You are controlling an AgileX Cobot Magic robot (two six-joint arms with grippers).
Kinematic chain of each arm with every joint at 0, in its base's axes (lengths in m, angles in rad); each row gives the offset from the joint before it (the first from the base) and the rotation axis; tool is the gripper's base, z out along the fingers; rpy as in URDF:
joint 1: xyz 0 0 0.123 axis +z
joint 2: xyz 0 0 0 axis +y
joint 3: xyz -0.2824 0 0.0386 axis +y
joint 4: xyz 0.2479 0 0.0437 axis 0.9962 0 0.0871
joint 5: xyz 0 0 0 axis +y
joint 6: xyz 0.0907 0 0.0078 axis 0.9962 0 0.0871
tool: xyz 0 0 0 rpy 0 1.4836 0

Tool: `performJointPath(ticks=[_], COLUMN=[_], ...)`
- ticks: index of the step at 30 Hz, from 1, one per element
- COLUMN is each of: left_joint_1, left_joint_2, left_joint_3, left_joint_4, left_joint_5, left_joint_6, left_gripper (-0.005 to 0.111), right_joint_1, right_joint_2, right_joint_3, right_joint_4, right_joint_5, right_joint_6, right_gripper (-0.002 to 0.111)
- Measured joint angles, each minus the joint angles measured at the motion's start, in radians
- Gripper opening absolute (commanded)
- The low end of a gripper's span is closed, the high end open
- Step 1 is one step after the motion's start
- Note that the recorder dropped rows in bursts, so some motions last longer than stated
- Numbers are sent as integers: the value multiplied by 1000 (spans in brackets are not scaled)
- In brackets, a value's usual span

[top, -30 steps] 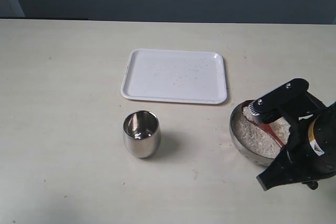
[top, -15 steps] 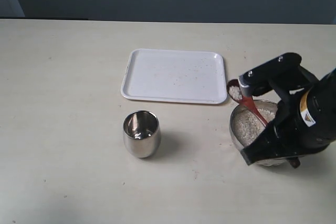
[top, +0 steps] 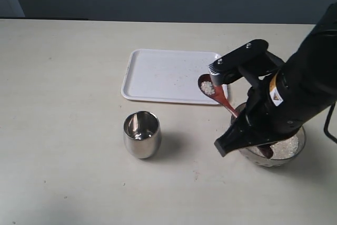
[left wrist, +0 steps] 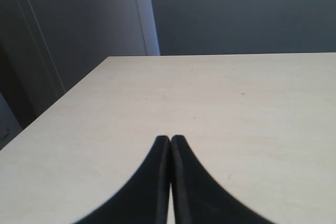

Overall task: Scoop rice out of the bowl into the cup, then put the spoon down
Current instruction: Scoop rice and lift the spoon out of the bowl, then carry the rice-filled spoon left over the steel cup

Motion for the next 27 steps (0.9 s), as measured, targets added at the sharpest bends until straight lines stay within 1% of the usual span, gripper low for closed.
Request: performJointPath(ticks=[7,11,17,27], left_joint_1=[0,0,0,0], left_joint_2=[0,0,0,0], left_joint_3=[0,0,0,0], left_joint_4=[0,0,0,0], left_joint_5=[0,0,0,0], left_joint_6=[0,0,0,0], left_gripper=[0,0,0,0], right_joint_1=[94,127,170,204], right_joint_2=[81,134,196,282], right_joint_3=[-70,-105,-167,-258], right_joint_4=[5,-12,-70,-96], right_joint_5=[-7,-1,39,96], right_joint_6=[-5,-11,-29,-93], right_gripper=[-1,-1,-1,-1])
